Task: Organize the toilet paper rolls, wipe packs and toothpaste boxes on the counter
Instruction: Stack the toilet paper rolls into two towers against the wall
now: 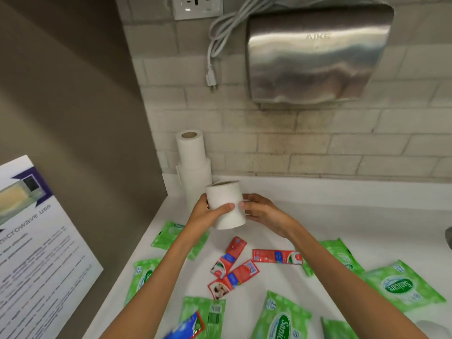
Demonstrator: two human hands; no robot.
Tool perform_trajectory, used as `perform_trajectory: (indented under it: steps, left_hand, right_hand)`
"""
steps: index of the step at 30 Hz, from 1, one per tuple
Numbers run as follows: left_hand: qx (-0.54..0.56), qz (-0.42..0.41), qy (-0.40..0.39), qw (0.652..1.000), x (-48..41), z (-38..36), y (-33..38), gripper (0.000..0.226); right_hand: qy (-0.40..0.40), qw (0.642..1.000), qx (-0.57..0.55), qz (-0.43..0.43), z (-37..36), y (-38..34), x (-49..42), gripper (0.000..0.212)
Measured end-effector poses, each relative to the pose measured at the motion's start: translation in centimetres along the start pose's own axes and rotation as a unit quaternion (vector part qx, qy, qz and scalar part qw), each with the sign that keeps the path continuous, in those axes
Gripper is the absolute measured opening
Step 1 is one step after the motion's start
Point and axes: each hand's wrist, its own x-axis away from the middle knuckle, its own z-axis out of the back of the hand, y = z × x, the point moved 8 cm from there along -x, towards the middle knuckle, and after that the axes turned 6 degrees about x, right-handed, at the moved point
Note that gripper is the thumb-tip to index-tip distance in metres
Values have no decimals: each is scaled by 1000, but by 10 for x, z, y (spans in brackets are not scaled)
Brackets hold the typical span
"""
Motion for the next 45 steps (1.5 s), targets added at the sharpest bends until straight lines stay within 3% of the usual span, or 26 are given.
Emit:
perform_trajectory:
  steps: [3,11,17,20,23,28,45]
  left_hand:
    - [21,8,5,1000,-14,5,1,61]
    - [46,21,6,999,-40,11,-9,50]
    - [11,-17,-10,1000,-57,10,-2,45]
    - [-27,-50,0,998,-67,12,4,38]
    - [-53,-81,60,994,-70,26,7,19]
    - [-70,-98,125,985,-64,50,-6,21]
    - [-43,-52,133,989,-56,63,-48,25]
  right_hand:
    - [11,1000,-10,1,5,1,-19,55]
    - [7,1000,7,-12,3,11,-58,64]
    - [-21,996,85,8,5,-7,-78,41]
    - [13,995,99,26,11,-15,-92,52]
    - [100,990,83,45,25,-21,-107,69]
    - [224,960,159,56,39,-17,-125,83]
    - [261,944,188,73,30,3,-143,87]
